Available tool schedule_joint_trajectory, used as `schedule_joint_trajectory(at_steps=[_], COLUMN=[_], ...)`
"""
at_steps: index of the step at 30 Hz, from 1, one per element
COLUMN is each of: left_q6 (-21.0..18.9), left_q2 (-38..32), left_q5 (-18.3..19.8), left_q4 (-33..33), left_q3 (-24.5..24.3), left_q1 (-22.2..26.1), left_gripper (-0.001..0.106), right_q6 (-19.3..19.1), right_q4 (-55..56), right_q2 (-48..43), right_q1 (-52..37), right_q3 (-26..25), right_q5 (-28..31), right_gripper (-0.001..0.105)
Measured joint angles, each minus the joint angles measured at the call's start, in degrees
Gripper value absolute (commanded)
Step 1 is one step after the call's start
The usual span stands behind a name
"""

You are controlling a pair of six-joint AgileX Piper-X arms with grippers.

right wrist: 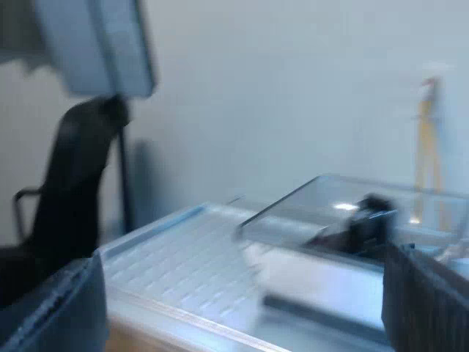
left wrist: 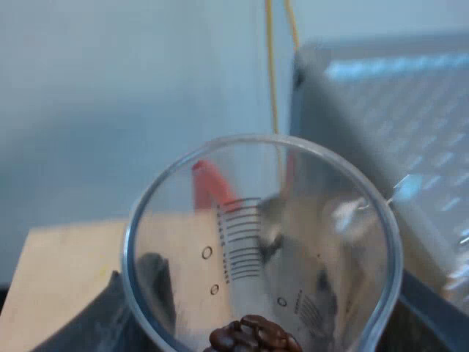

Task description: Pour the beans into the coffee machine

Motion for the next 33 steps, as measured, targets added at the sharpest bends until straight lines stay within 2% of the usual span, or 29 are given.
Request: schedule_joint_trajectory(at_steps=[4,9,15,23,25,30,33], left_q6=[1.4,1.9,4.3,12.1,14.8,16.6,19.6], left_q2=[0.1,3.0,12.6,26.7,30.8,38.7,43.6], left_q5=[-0.5,-0.4,-0.6,-7.5,-10.6,-13.0,-15.8], left_q4=[0.2,0.2,1.9,4.0,4.9,7.6,8.9], left_q3=[-4.4,-10.3,-21.5,-34.5,-38.6,-46.5,-50.9], left_q1=[-4.8,-10.1,-16.8,-27.0,-29.2,-31.9,-33.7], left_gripper=[0.0,0.0,0.0,0.0,0.0,0.0,0.0], right_q6=[-0.3,-3.4,-4.0,-4.2,-4.2,-4.2,-4.2], right_q4=[0.0,0.0,0.7,2.1,2.4,2.3,2.3], right_q2=[-3.9,-6.7,-6.6,-6.5,-6.5,-6.5,-6.5], right_q1=[0.0,0.0,0.0,0.0,0.0,0.0,0.0], right_q3=[0.0,-0.1,-0.2,-0.2,-0.2,-0.2,-0.2], right_q5=[6.3,7.4,7.9,7.9,7.9,7.9,7.9], right_gripper=[0.078,0.078,0.078,0.078,0.078,0.078,0.078])
